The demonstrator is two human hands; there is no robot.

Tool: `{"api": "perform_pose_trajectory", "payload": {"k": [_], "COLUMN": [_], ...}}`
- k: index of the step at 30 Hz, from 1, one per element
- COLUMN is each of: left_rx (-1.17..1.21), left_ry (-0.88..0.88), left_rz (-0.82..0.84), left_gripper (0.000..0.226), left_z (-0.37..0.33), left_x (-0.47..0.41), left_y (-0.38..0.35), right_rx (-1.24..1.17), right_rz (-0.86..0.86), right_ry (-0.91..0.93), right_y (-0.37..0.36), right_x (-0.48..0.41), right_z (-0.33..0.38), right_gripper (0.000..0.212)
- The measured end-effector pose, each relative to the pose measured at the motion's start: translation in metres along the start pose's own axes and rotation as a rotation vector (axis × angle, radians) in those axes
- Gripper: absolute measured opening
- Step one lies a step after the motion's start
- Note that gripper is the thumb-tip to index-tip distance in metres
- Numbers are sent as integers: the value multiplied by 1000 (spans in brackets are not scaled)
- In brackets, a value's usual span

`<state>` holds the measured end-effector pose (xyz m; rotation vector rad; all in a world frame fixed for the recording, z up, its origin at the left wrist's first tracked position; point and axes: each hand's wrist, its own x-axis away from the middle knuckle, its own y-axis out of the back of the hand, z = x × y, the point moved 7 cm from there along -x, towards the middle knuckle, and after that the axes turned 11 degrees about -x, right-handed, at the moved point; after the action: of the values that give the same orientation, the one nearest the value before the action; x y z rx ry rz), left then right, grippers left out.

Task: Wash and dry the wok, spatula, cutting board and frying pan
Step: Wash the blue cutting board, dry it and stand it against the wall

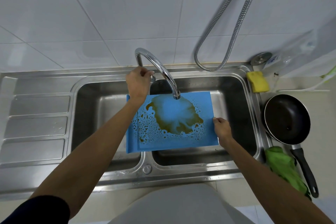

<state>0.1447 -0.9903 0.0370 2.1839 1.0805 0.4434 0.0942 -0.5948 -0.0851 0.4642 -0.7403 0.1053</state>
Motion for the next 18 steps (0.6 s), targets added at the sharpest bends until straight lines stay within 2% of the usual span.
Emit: {"api": "perform_pose_trajectory", "payload": {"k": [5,7,9,11,13,15,18], "left_rx": [-54,-125,-312,-400,-312,-73,130], "left_ry": [-60,-25,23,168,310,374,476], "left_rz": [21,43,2,-21,134,336,363], "left_gripper": [19,23,32,46,52,53,47], "left_z": [5,26,60,104,139,156,163], "left_x": [11,28,52,78,99,118,139], "left_y": [5,11,22,35,29,10,-2], "right_rx": [-2,-3,-3,14,25,40,45], "right_rz": [-1,4,9,6,5,13,16], "right_ry": [-5,-2,-2,8,19,27,33], "right_y": [0,-1,-2,-1,-1,-2,-1], "right_x": [-1,-2,-2,-2,-1,-2,-4], "right_z": [-1,-1,-1,0,0,1,2], "right_gripper": [32,32,31,32,33,33,31]}}
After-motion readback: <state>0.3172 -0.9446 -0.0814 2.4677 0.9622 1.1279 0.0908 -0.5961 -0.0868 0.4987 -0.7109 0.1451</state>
